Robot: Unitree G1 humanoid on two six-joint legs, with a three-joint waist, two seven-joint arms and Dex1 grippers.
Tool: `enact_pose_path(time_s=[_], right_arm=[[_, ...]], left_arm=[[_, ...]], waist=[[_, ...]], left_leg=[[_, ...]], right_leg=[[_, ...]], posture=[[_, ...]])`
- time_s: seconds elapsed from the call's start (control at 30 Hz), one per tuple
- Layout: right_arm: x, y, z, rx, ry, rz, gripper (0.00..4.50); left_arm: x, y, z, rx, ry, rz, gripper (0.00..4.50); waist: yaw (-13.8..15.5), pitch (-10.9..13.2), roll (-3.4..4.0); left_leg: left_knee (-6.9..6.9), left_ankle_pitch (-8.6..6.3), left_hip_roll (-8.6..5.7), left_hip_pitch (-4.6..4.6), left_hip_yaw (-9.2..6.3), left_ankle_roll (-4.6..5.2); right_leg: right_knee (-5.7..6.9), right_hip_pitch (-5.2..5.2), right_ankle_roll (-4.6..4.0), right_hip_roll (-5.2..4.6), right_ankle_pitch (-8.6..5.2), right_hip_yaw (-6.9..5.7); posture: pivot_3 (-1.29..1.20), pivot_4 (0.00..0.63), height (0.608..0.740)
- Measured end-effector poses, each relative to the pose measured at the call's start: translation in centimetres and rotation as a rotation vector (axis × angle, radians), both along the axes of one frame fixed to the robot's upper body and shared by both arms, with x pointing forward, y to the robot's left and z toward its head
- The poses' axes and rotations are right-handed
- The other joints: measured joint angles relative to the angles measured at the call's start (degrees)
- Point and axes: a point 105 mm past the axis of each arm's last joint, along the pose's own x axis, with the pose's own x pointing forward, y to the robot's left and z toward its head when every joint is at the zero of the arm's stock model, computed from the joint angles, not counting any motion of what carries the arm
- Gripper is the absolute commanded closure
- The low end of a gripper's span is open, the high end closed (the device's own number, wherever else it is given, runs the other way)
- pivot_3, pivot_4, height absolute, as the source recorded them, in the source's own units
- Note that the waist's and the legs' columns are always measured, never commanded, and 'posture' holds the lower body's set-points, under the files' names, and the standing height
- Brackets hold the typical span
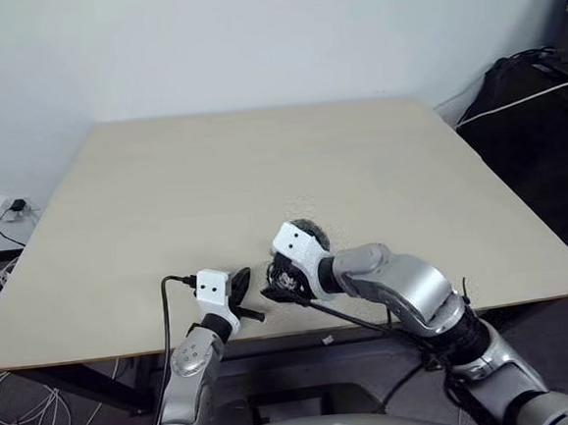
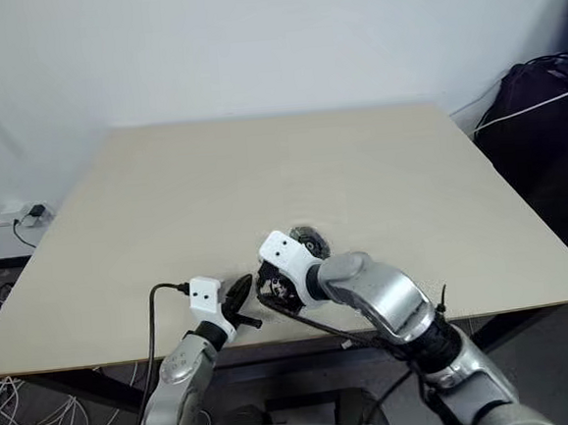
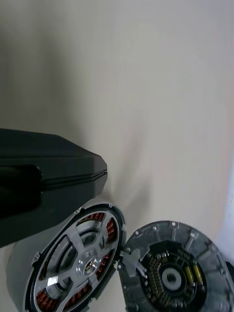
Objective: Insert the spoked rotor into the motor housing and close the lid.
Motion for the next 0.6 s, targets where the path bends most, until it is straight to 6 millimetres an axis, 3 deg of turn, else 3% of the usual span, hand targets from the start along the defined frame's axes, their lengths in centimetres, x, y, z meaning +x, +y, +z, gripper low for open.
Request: enact_pose_path(time_s=[0.13,0.27,0.6], right_arm=[[-0.4,-1.4,-1.1,-0.133,-0.142,0.174,1.64],[-0.5,-1.5,-2.1,-0.188,-0.2,0.283,1.64],[0.3,-2.1,-3.4,-0.282,-0.251,0.409,1.64]], left_arm=[[0.0,0.1,0.0,0.001,0.002,0.002,4.5],[0.1,-0.1,0.0,-0.004,0.001,-0.002,4.5],[0.1,0.0,0.0,-0.005,0.002,0.002,4.5]], waist=[[0.0,0.0,-0.03],[0.1,0.0,-0.03],[0.5,0.0,-0.05]], left_leg=[[0.03,-0.02,0.01,0.04,0.01,0.05],[0.03,0.0,0.02,0.08,0.02,0.01],[0.08,0.01,0.02,0.08,0.02,0.0]], right_leg=[[0.01,0.02,-0.16,0.0,-0.1,0.0],[0.04,0.06,-0.16,0.01,-0.1,0.01],[0.03,0.09,-0.16,0.0,-0.09,0.0]], posture=[[0.0,0.0,0.74],[0.0,0.0,0.74],[0.0,0.0,0.74]])
